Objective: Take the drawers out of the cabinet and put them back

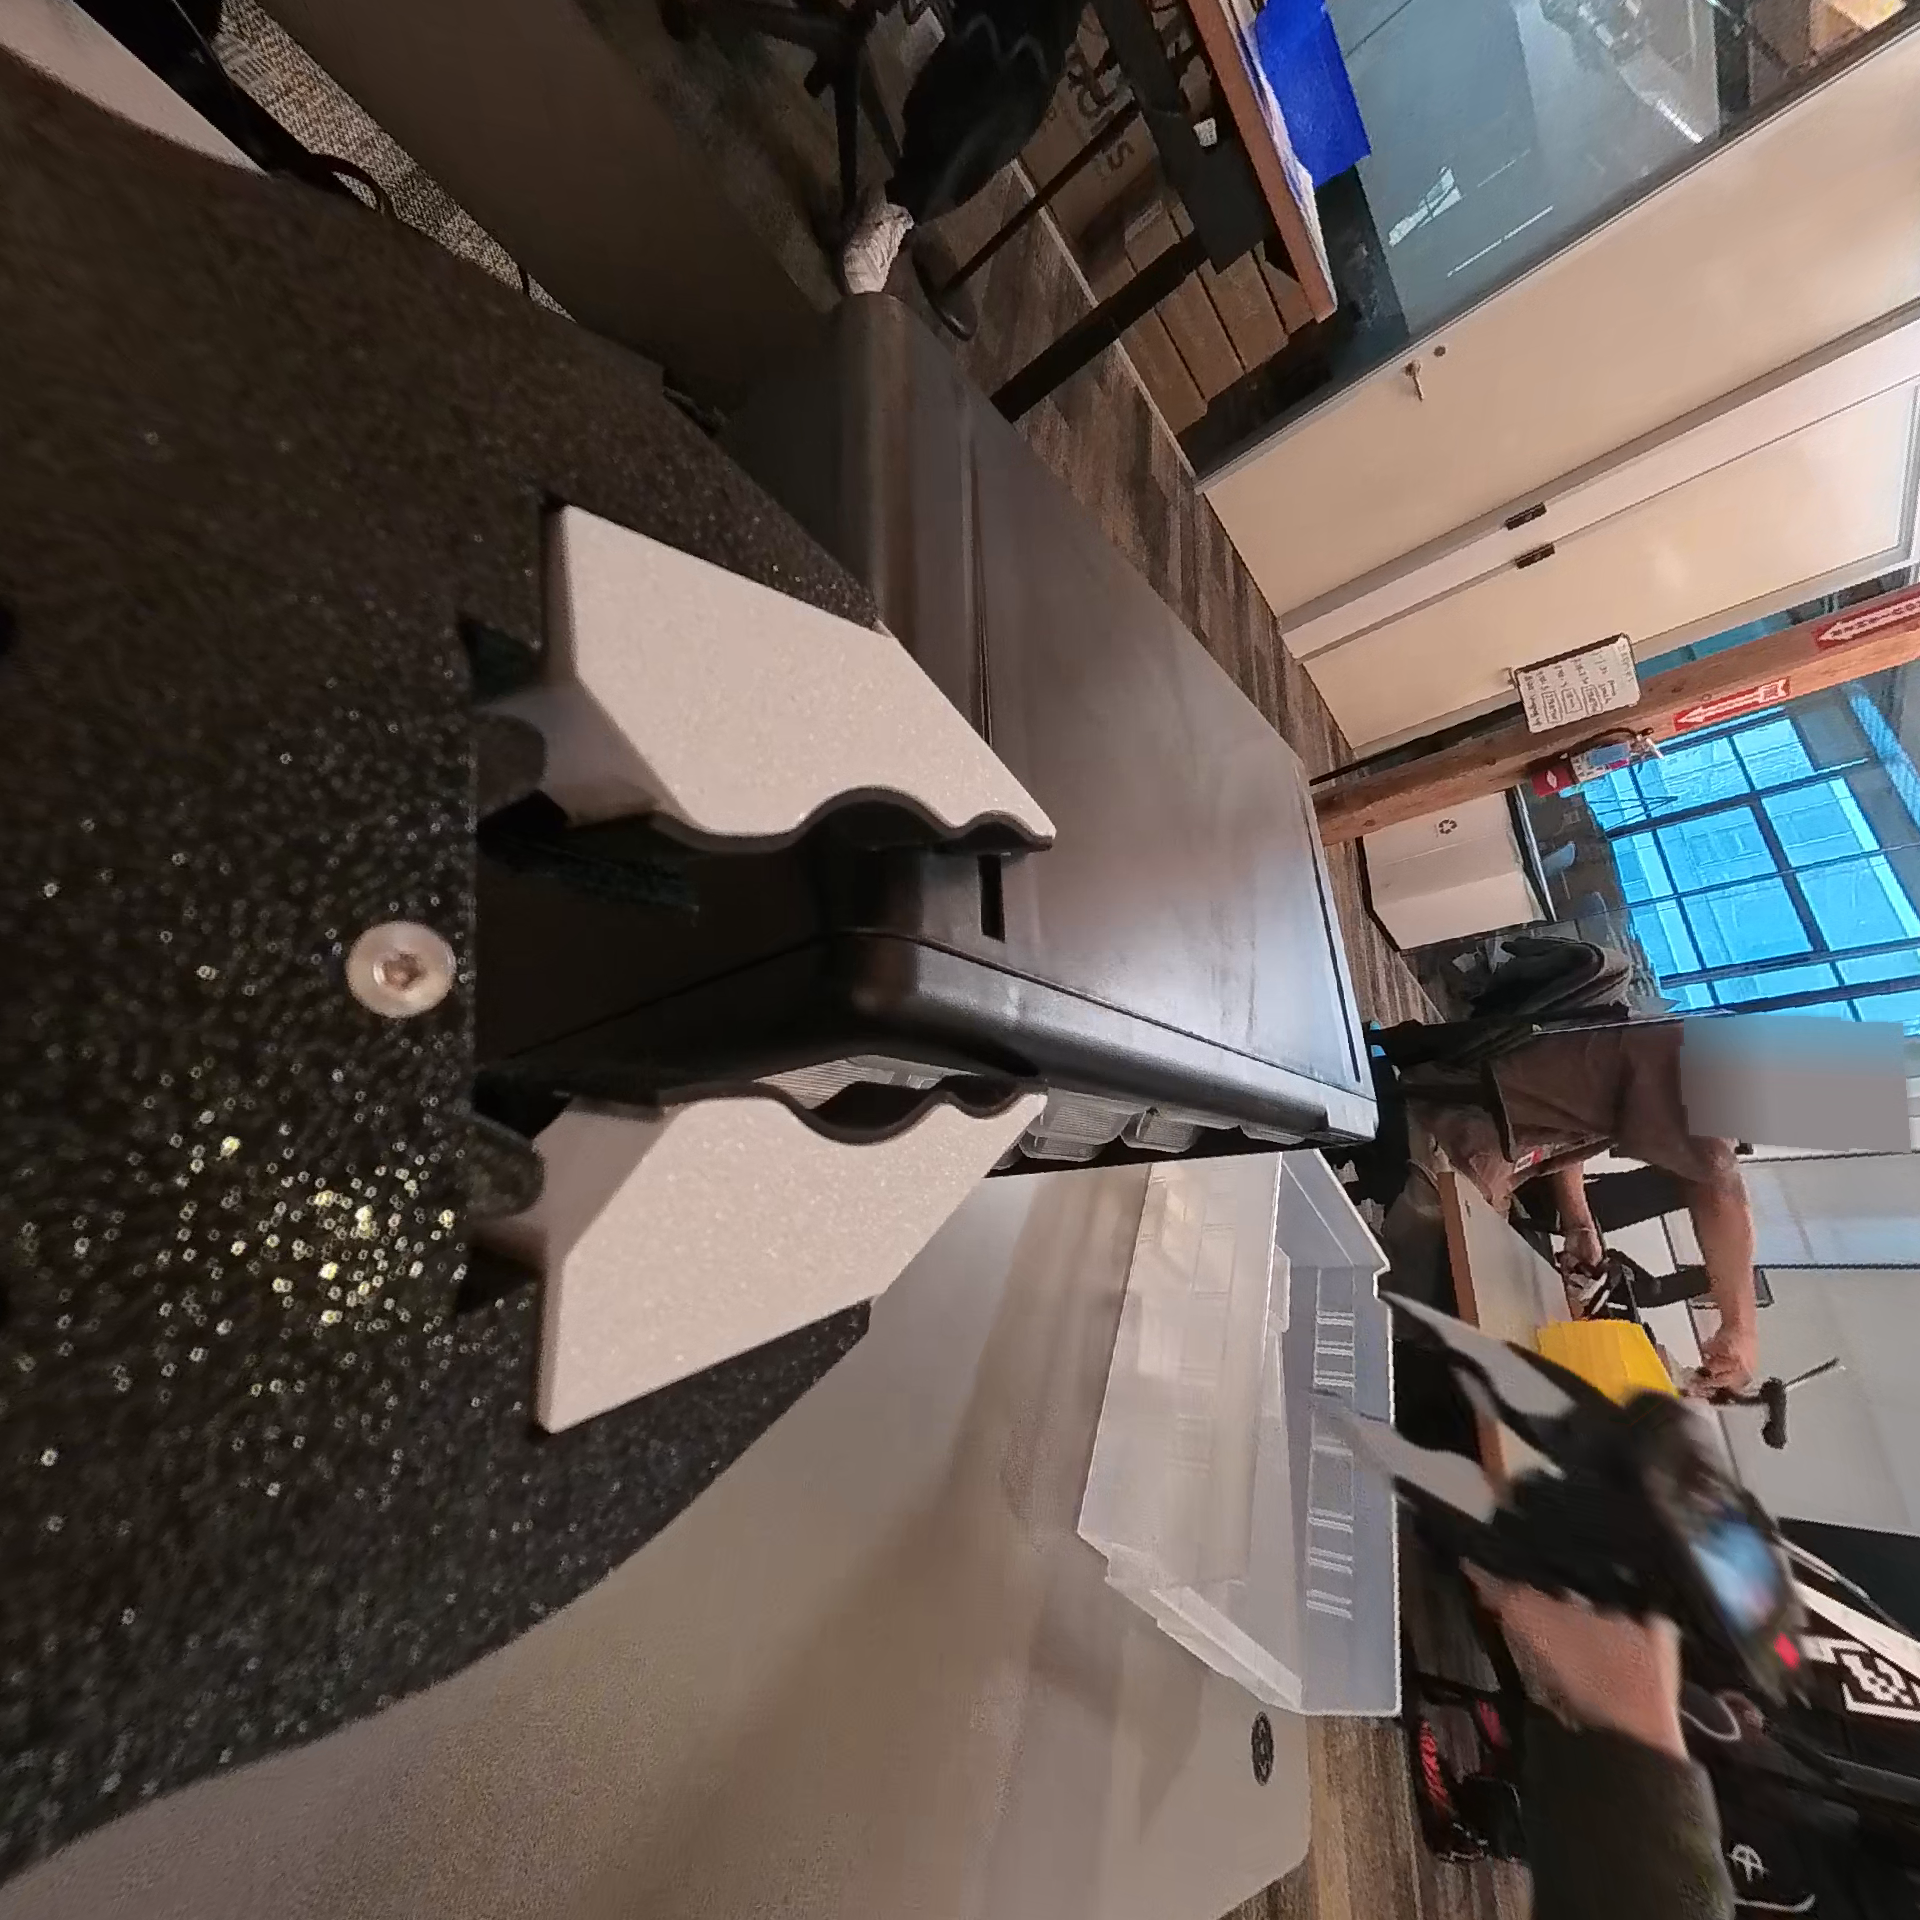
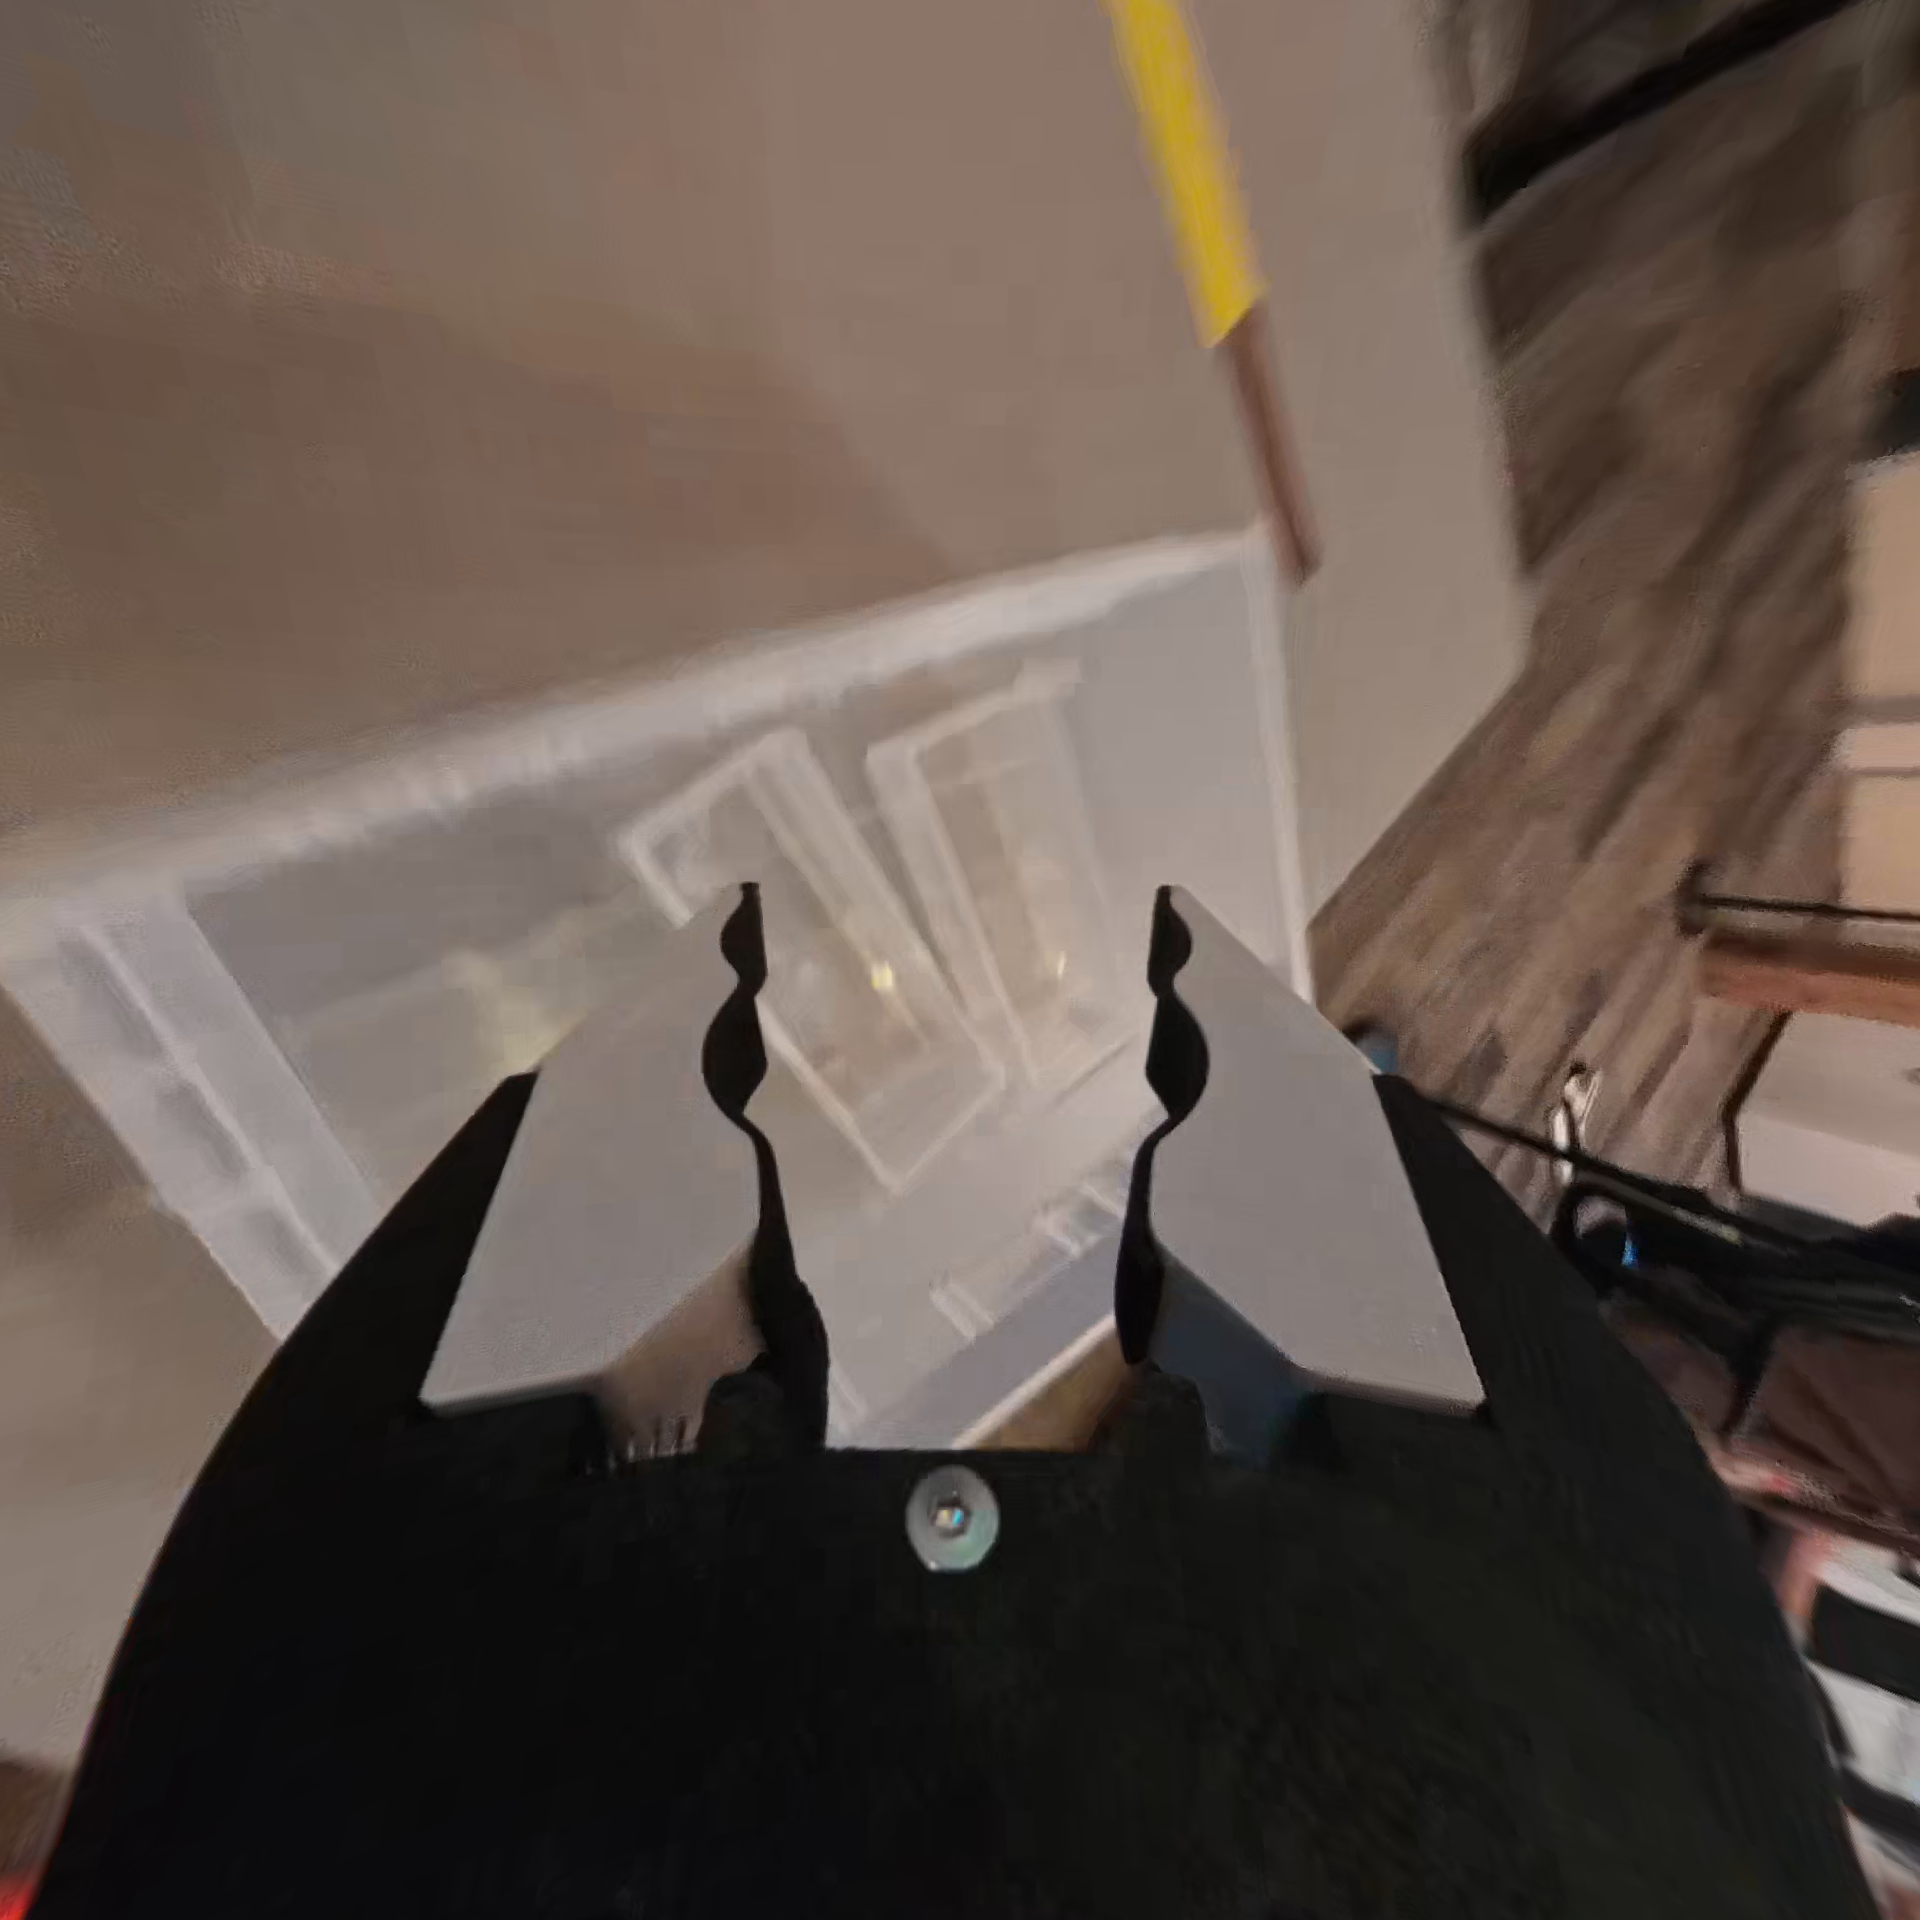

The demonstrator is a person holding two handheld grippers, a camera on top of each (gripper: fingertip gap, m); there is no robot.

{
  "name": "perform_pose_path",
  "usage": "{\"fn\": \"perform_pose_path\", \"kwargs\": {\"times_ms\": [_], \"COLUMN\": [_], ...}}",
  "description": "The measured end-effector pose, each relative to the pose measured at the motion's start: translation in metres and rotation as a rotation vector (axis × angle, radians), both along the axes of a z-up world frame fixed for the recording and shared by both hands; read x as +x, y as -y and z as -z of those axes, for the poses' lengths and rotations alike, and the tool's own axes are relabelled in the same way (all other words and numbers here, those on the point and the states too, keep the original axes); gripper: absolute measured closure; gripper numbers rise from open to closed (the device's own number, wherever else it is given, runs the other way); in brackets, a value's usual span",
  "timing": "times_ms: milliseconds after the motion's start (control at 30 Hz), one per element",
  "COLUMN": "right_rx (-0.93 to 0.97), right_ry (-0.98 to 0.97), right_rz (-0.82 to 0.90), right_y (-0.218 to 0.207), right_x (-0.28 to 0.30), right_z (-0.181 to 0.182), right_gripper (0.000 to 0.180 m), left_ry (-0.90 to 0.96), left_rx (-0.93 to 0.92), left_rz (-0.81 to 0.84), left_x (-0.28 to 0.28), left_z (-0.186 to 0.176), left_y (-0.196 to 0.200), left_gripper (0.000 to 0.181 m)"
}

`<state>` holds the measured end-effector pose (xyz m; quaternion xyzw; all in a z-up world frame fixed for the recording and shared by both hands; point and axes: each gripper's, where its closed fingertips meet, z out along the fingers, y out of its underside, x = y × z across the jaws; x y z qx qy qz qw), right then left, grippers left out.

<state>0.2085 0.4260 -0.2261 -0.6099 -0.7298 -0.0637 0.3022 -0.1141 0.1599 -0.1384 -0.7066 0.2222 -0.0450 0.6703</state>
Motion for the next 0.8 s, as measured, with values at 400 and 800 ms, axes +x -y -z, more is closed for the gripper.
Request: {"fn": "perform_pose_path", "kwargs": {"times_ms": [400,800], "right_rx": [0.761,0.917], "right_ry": [-0.471,-0.309], "right_rz": [-0.451,-0.586], "right_y": [0.188,0.189], "right_x": [-0.175,-0.252], "right_z": [-0.039,0.036], "right_gripper": [0.147,0.142], "left_ry": [0.009,0.009], "left_rx": [0.009,0.009], "left_rz": [0.008,0.009], "left_x": [0.000,0.000], "left_z": [0.000,0.000], "left_y": [0.000,0.000], "left_gripper": [0.140,0.140]}}
